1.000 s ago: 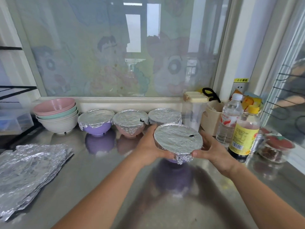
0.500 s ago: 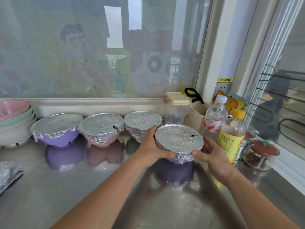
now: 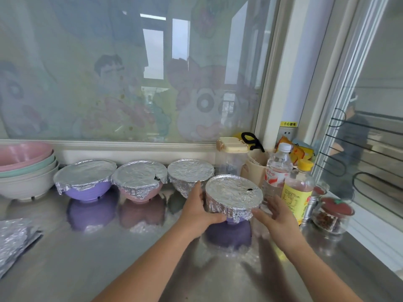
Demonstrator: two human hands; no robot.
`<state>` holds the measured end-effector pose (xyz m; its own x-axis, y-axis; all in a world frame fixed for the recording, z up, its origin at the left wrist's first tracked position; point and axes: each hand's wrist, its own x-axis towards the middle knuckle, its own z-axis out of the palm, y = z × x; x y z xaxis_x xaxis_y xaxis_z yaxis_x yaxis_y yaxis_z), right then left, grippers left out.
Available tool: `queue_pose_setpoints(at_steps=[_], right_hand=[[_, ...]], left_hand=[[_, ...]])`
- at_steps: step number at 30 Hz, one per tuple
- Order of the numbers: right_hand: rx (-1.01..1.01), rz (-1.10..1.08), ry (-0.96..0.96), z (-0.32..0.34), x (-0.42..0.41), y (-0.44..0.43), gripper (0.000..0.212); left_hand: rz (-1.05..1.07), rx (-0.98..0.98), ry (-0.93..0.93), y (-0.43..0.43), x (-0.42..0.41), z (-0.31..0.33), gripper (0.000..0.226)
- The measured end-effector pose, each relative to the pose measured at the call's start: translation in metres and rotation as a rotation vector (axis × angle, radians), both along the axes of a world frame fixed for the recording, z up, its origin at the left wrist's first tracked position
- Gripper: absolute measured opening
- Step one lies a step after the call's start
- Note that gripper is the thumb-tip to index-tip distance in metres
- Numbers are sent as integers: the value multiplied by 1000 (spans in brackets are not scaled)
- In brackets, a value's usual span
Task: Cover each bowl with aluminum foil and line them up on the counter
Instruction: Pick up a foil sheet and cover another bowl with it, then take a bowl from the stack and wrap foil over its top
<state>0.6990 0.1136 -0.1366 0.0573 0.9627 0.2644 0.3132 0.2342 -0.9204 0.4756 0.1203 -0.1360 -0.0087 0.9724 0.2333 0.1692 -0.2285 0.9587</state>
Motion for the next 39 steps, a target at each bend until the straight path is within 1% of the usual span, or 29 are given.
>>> queue_pose_setpoints(at_steps=[1,2,3,4,5,7,10,13,16,17,20,23,27,32,34,39], right_hand=[[36,-128,-48,1,-4,-12,71],[86,-239,-80,4,-9,-26,64],[128,-302,-98,6,-18,-39,54],[149,-309,-108,10,-27,-51,47],[152,-286,-121,12,-37,-58,46],[121,-212,-137,18,-60,-66,51],[87,-112,-134,32,-104,-74,51],[104,-6,-134,48,-154,-87,40],[126,86,-179,64,-207,-98,28],[136,128,-186,68,-226,-102,29],[131,242,-223,76,-281,-115,36],[124,343,-289,71,-334,-112,27],[139,408,-420,67,-398,-87,36],[175,439,-517,68,-476,-39,43],[205,435,-547,71,-503,-17,42],[264,441,-582,74,-558,31,43]], left_hand=[[20,-3,-28,-7,-5,-2,92],[50,4,-45,-14,-12,-4,92],[81,6,-53,-23,-18,-4,89],[106,16,-47,-32,-24,-5,86],[137,21,-41,-41,-31,-3,83],[196,2,-81,-62,-48,7,74],[235,-26,-131,-99,-84,27,70],[297,-16,-119,-137,-135,41,66],[393,-18,-118,-173,-190,53,55],[419,-19,-109,-184,-209,55,52],[505,-6,-95,-216,-261,58,31],[576,-30,-90,-239,-302,57,38],[618,-85,-69,-244,-353,56,43],[638,-127,-42,-211,-408,64,46],[643,-132,-46,-193,-426,66,48],[635,-145,-101,-160,-454,57,48]])
